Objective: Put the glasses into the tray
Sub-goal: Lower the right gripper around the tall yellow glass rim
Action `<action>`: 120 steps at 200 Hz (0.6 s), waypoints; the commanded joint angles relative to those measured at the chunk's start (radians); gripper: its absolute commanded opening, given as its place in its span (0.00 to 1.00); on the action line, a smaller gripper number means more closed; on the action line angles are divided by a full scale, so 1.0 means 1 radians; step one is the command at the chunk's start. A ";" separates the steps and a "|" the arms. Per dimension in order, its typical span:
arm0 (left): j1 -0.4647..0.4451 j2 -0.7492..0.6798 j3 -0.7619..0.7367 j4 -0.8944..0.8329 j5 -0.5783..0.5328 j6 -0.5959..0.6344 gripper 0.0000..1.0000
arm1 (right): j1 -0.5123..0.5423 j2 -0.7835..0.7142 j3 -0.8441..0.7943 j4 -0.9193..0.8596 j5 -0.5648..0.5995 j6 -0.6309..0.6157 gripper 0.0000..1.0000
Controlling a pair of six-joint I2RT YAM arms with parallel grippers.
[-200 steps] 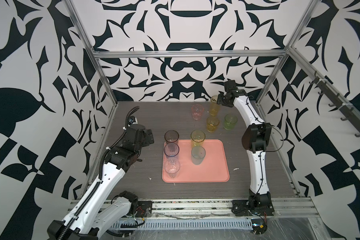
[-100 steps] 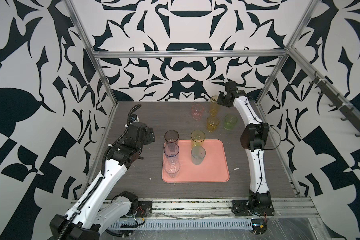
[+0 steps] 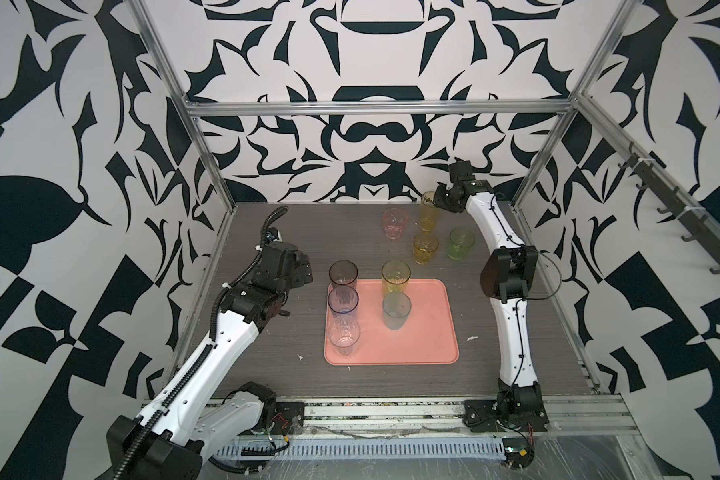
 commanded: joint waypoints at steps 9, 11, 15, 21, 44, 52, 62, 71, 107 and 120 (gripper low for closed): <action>0.002 -0.001 0.027 0.013 -0.003 0.002 0.99 | -0.002 0.008 0.039 0.025 -0.015 0.025 0.37; 0.003 -0.003 0.028 0.013 -0.002 0.002 0.99 | -0.002 0.009 0.040 0.025 -0.015 0.026 0.37; 0.003 -0.003 0.026 0.015 -0.001 0.002 1.00 | -0.002 0.010 0.041 0.025 -0.016 0.026 0.36; 0.003 -0.005 0.026 0.015 0.000 0.002 0.99 | -0.002 0.012 0.042 0.025 -0.016 0.027 0.36; 0.003 -0.004 0.021 0.019 0.003 0.002 0.99 | -0.001 0.014 0.043 0.024 -0.019 0.030 0.33; 0.002 -0.003 0.021 0.020 0.006 0.002 0.99 | -0.001 0.013 0.042 0.022 -0.019 0.032 0.31; 0.002 -0.001 0.021 0.020 0.008 0.002 0.99 | -0.001 0.013 0.042 0.019 -0.021 0.032 0.26; 0.002 0.000 0.021 0.020 0.010 0.002 0.99 | -0.002 0.013 0.042 0.017 -0.025 0.033 0.24; 0.003 0.004 0.012 0.026 0.014 -0.005 1.00 | -0.001 0.006 0.038 0.008 -0.038 0.035 0.12; 0.003 0.005 0.010 0.029 0.019 -0.008 0.99 | -0.002 0.001 0.039 0.002 -0.039 0.034 0.08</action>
